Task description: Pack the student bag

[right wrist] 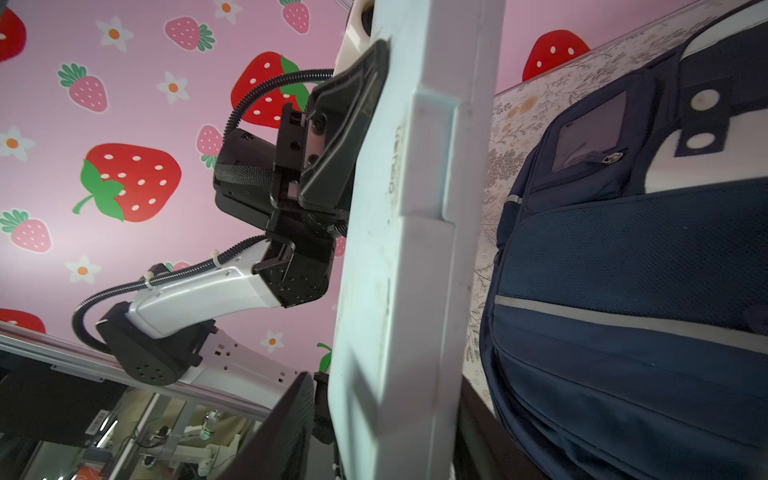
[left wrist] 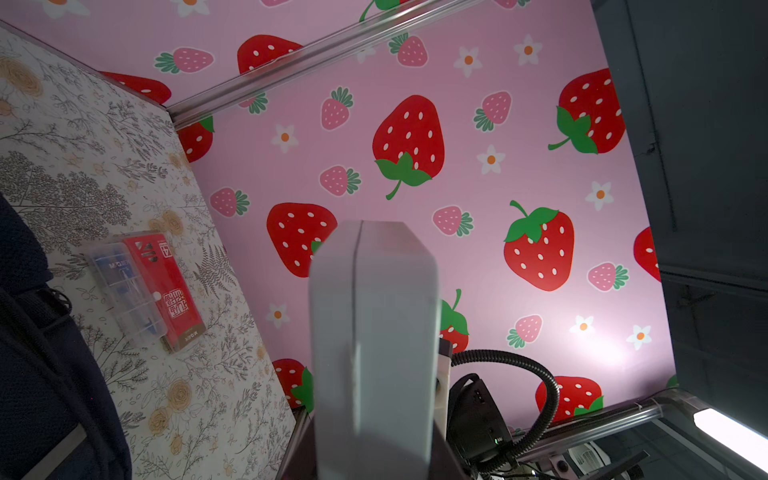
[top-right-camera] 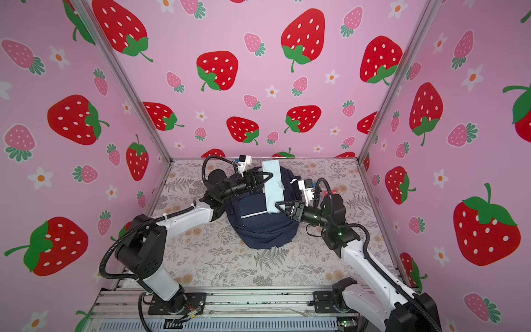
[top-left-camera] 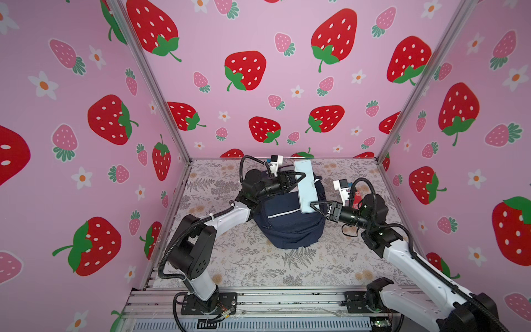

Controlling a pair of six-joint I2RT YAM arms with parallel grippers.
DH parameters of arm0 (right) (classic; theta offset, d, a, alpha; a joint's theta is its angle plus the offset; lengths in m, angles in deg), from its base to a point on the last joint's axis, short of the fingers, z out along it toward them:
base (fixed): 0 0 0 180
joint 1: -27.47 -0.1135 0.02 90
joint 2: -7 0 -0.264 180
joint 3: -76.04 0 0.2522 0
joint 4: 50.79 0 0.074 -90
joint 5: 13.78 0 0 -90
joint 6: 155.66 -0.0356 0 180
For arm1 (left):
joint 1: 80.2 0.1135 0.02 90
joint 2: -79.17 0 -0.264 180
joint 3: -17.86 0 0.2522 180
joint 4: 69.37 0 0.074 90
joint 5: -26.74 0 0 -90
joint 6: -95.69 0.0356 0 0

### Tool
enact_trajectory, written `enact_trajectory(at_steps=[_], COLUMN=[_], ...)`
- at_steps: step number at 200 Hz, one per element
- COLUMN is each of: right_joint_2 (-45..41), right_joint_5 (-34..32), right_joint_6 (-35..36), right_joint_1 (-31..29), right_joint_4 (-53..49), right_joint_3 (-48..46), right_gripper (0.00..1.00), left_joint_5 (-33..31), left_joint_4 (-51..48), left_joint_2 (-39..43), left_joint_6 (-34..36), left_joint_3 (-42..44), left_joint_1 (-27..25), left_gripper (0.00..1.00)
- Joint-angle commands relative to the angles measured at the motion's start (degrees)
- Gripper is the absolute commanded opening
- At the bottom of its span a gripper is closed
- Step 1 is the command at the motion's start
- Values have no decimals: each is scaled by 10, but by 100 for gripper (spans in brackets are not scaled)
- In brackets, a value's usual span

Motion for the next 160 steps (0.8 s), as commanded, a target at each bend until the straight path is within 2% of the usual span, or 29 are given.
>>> enact_trajectory(at_steps=[1, 18, 25, 32, 46, 58, 75, 88, 100, 133, 160], right_joint_2=[-12, -10, -8, -8, -11, -15, -21, -27, -28, -29, -25], right_joint_5=[-9, -10, -10, -10, -11, -13, -19, -24, -30, -32, -55], right_joint_6=[-9, -10, -9, -10, -9, -10, -5, -3, 2, 28, 75], right_joint_1=[2, 2, 3, 2, 2, 2, 3, 7, 17, 54, 101], right_joint_4=[19, 20, 19, 20, 21, 21, 9, -4, -24, -92, -195], right_joint_3=[-5, -1, 1, 2, 4, 4, 8, 7, 8, 17, 45], right_gripper=[39, 24, 21, 19, 16, 14, 12, 11, 11, 7, 5], left_joint_5=[-10, -8, -7, -6, -3, -8, -15, -25, -61, -155, -237], left_joint_4=[62, 66, 64, 60, 26, -26, -118, -224, -342, -579, -702], left_joint_2=[-3, -6, -6, -6, 1, 14, 38, 60, 86, 127, 137], left_joint_6=[-22, -23, -20, -17, 6, 40, 105, 172, 251, 430, 527], left_joint_3=[3, 5, 5, 6, 5, 5, -4, -25, -47, -115, -149], left_joint_1=[-3, -4, -5, -6, -7, -7, -7, -7, -7, -12, -24], left_gripper=[0, 0, 0, 4, 29, 45, 61, 74, 82, 85, 85])
